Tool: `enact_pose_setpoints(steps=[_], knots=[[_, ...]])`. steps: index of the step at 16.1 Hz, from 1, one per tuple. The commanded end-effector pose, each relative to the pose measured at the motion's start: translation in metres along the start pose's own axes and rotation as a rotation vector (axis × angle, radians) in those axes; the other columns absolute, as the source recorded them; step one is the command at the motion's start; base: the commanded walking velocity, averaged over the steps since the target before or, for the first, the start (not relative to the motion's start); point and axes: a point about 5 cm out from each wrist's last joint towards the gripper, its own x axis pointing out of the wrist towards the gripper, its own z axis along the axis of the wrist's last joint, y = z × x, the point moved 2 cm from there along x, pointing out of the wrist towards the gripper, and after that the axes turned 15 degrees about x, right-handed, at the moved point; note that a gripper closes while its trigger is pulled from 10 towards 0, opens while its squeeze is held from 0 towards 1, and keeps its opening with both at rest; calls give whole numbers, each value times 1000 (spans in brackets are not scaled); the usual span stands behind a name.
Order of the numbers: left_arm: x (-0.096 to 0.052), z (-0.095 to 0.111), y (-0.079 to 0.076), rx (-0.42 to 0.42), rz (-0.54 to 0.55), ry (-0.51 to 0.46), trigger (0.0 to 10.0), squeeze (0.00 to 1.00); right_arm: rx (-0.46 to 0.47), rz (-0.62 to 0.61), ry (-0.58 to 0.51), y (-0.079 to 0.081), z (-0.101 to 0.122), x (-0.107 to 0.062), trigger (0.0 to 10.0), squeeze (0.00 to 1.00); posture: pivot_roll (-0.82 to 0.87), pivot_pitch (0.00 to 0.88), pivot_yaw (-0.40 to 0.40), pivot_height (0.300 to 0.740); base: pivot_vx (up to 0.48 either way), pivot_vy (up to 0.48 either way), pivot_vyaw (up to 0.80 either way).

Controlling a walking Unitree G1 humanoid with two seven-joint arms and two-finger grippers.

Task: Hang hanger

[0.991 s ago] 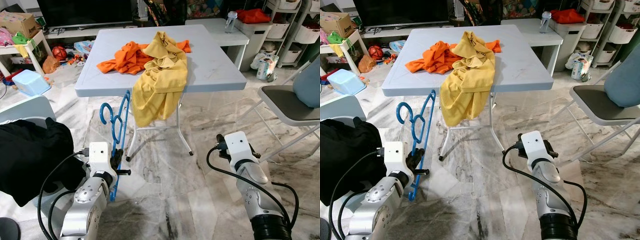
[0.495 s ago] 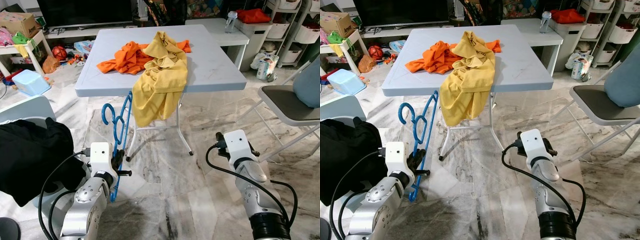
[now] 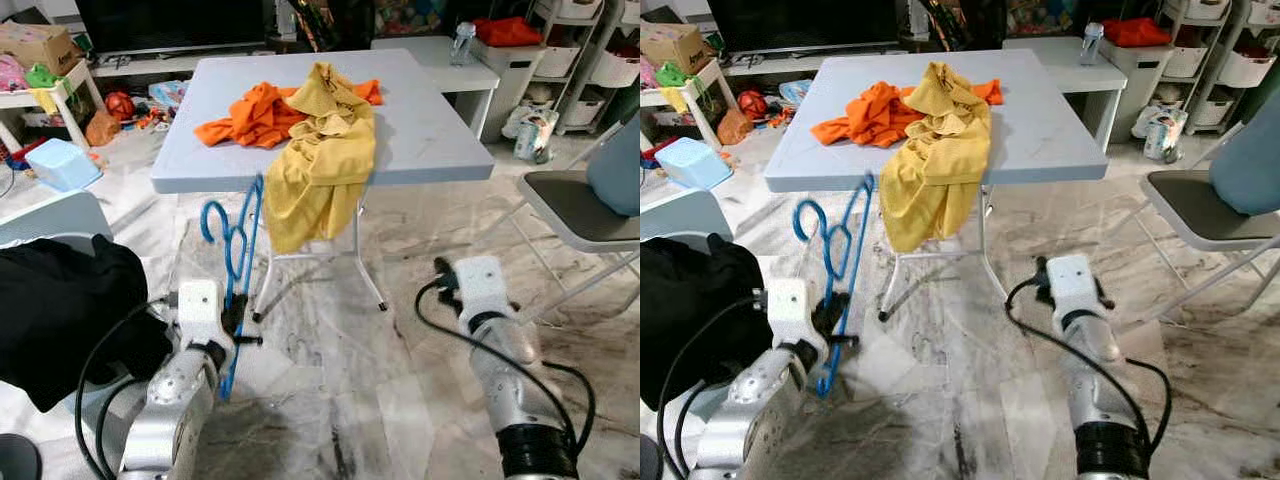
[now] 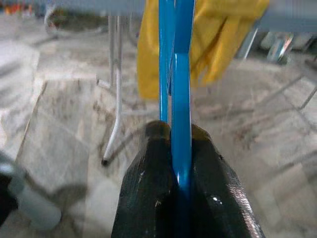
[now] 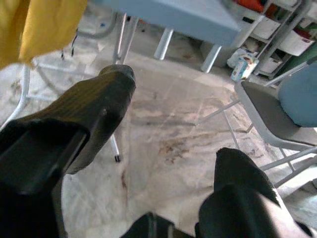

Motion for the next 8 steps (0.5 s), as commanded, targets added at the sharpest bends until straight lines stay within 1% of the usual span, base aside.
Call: enact_pose_setpoints(steps=[1, 4, 8], knots=[[2, 15, 1, 24, 11, -59, 10000, 0, 35, 42, -45, 11, 12, 1, 10000, 0, -59, 0, 14, 740, 0, 0, 0], [3, 20, 3, 19, 23, -76, 10000, 0, 41, 72, -84, 20, 24, 1, 10000, 0, -61, 0, 16, 740, 0, 0, 0], [3, 23, 3, 16, 29, -85, 10000, 0, 66, 87, -106, 27, 32, 2, 10000, 0, -60, 0, 16, 740, 0, 0, 0]])
